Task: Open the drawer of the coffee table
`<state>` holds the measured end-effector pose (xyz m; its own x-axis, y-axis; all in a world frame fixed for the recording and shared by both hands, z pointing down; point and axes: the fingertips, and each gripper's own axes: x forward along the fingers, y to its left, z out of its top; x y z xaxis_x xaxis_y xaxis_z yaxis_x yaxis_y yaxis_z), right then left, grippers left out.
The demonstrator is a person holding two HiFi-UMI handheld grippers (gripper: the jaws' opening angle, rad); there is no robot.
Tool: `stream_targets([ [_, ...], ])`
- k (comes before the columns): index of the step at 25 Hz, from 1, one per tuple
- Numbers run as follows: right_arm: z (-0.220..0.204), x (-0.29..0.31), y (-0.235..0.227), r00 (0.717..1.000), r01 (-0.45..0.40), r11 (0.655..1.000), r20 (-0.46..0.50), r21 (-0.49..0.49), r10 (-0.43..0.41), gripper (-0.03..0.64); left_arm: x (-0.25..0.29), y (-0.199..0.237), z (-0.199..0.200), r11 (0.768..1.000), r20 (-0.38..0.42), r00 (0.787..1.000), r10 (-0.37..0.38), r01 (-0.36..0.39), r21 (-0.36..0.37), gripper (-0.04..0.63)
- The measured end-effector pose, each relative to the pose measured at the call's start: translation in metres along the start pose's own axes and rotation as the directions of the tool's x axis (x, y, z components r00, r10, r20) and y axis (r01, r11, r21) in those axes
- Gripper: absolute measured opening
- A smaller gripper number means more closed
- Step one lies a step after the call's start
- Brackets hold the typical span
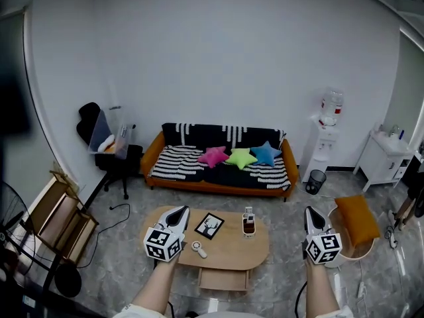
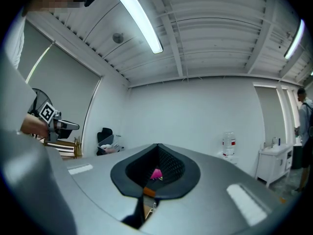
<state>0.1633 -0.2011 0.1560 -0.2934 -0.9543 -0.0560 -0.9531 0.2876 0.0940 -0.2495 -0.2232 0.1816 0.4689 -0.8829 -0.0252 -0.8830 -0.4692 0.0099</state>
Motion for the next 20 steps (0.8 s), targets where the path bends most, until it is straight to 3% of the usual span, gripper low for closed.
stream_targets([
  [20, -0.0036, 0.0023, -0.0040, 1.000, -0.024, 1.000, 0.006, -0.001, 0.024, 0.003, -0.0009, -0.0101, 0.0002, 1.000, 0.009, 1.000, 0.015, -0.015, 0.002, -0.002],
])
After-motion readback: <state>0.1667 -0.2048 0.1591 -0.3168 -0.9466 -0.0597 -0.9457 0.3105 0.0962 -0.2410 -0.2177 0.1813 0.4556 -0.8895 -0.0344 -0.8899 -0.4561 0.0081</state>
